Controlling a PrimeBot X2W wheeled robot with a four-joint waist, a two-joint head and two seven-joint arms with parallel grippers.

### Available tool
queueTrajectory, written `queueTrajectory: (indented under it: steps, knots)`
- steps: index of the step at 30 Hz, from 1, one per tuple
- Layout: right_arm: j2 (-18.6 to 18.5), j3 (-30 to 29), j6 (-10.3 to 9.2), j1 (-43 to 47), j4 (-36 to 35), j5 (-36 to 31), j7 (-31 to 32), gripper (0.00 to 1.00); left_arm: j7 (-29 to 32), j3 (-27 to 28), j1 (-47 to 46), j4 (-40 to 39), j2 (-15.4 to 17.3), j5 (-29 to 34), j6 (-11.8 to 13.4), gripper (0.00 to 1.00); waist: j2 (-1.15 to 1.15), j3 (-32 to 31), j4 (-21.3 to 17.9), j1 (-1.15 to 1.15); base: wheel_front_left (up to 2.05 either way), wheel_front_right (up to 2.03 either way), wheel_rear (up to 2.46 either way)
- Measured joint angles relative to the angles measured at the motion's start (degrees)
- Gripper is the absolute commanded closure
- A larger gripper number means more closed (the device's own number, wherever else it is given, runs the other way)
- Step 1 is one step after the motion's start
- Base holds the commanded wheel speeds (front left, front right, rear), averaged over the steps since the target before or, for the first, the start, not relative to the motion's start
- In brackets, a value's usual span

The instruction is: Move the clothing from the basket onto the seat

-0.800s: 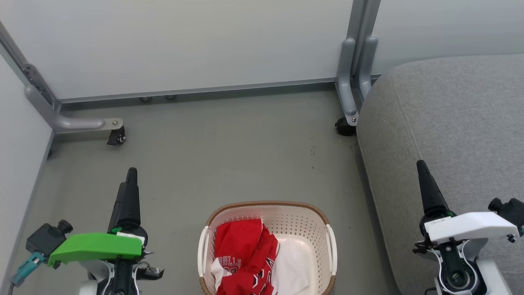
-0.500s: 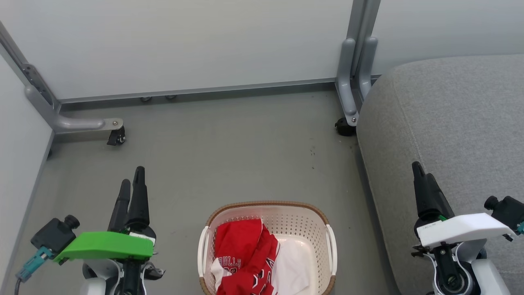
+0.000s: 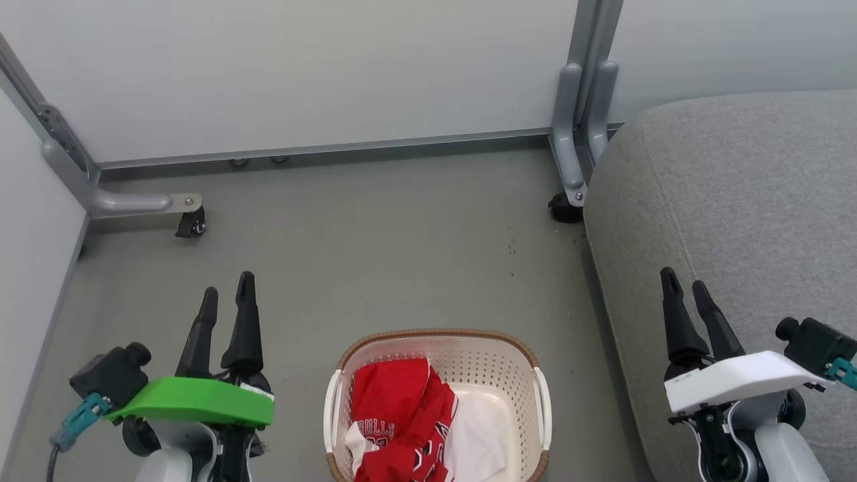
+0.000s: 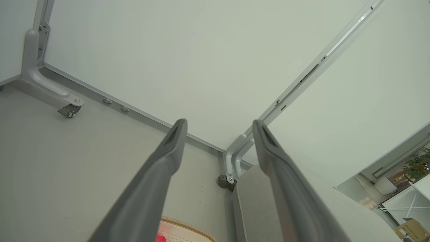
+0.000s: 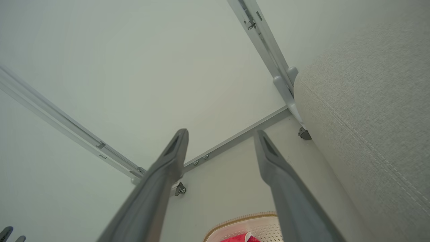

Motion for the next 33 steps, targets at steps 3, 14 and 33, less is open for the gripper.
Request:
queueTrajectory:
  steps: [3,14,33]
  knots:
    - [-0.02,0.33,0.0,0.0,0.23,-2.04,-0.59,0.0,-0.52,-0.07,-0.01,0.19,0.0,2.21,0.0,0.0,0.0,-0.01,-0.01,0.0,0.0,0.0,0.0]
    - [-0.24,1.76,0.0,-0.01,1.23,-9.18,-2.34,0.0,-2.22,-0.66,-0.03,1.42,-0.01,9.88,-0.02,0.0,0.0,0.01,-0.04,0.0,0.0,0.0,0.0]
    - [-0.2,2.52,0.01,-0.01,2.05,-19.82,-3.86,0.0,-4.71,-1.19,-0.13,4.48,-0.11,20.94,-0.03,0.0,0.0,-0.17,-0.11,0.0,0.0,0.0,0.0]
